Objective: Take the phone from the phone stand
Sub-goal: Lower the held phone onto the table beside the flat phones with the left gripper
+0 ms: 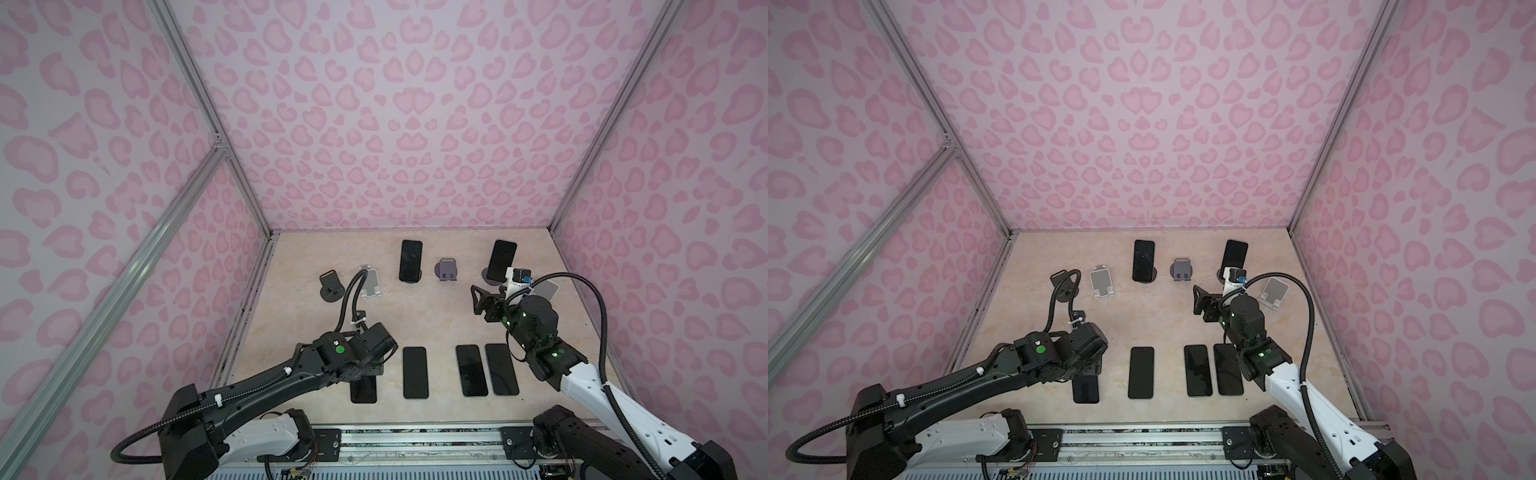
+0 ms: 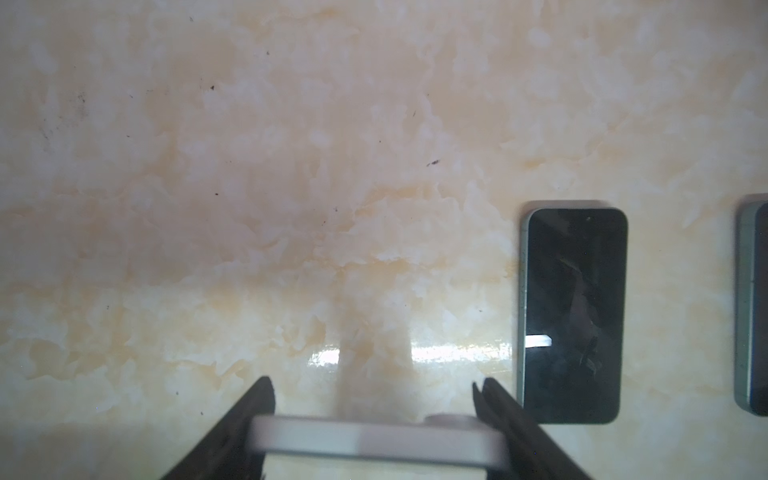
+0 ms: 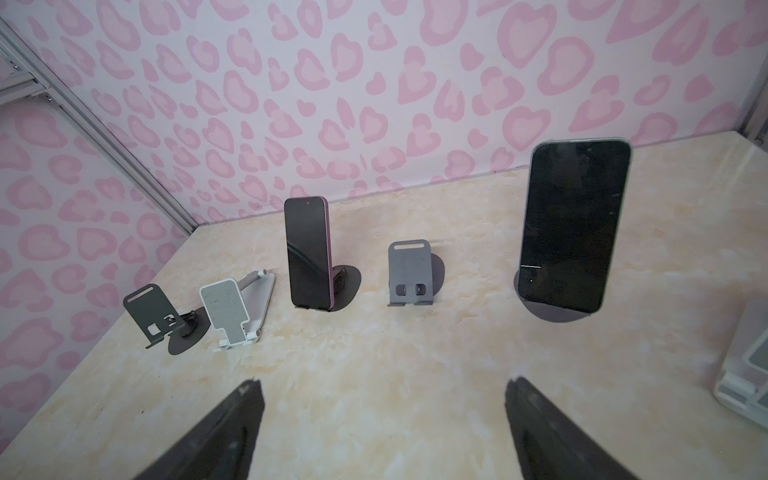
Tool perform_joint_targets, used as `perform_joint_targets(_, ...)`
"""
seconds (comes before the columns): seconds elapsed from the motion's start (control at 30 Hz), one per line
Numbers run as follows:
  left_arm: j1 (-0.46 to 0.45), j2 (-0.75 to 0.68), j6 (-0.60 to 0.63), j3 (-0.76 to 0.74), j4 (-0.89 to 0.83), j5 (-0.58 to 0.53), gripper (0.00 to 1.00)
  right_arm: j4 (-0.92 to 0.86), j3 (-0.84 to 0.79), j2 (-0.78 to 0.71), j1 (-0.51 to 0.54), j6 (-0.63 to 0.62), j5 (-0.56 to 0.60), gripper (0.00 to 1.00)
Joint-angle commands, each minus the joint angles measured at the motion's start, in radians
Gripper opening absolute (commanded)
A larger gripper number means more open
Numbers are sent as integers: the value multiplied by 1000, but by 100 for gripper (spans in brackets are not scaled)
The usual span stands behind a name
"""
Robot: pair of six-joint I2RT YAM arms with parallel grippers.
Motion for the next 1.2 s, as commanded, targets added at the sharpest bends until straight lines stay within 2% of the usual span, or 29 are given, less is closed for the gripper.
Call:
perform_joint_targets(0.0,-9,28,-37,-1,32,-24,53,10,-3,14,10,14,30,93)
perform_joint_targets(0.17,-12,81,-21,17,84,-21,53,2,0,25,35,0,55,93)
perform_joint_targets(0.3,-12,122,-12,22,108,-19,52,-7,-4,14,71,-23,148,92)
perform_joint_targets(0.4,-12,151,-15,23,131,-8,52,1,-16,4,73,-19,161,92)
perform_joint_targets(0.87,-12,314,7,60,202,-20,50,6,-15,26,89,-24,177,91)
perform_joint_targets(1.17,4,424,28,96,248,-20,48,13,-6,58,90,-1,119,91)
